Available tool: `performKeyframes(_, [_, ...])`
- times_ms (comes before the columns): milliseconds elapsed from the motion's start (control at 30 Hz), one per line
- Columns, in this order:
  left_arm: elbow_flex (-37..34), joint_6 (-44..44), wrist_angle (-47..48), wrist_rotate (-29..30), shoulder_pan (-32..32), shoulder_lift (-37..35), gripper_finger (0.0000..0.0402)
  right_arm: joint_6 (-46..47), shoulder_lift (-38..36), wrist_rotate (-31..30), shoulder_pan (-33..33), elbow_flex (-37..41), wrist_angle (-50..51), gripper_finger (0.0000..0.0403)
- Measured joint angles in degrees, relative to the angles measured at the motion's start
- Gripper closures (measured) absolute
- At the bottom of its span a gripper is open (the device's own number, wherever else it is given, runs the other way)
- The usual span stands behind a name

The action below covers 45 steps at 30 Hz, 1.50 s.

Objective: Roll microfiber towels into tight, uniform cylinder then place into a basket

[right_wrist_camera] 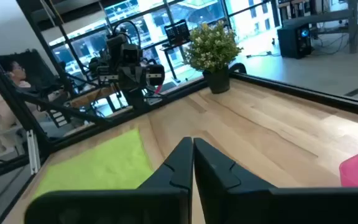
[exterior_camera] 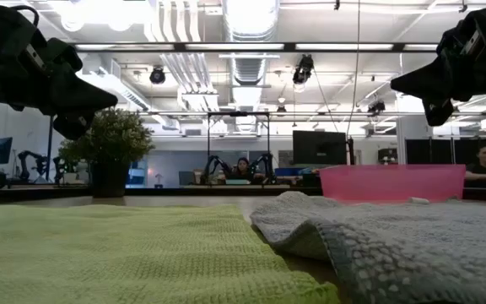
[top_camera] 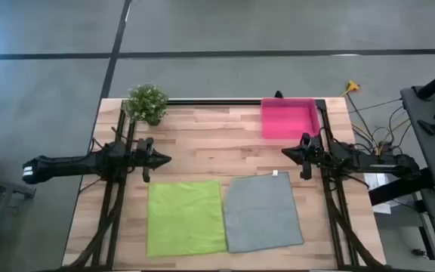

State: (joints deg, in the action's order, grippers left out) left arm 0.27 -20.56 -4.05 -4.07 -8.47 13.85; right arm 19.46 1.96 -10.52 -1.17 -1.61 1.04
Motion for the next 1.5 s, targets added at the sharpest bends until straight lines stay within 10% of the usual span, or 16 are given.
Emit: performKeyframes(1500, [0.00,0.00,-0.01,-0.01,-0.02,0.00,0.0402,0.00,1.77,-0.02,-0.11,0.00,-0.01,0.0394])
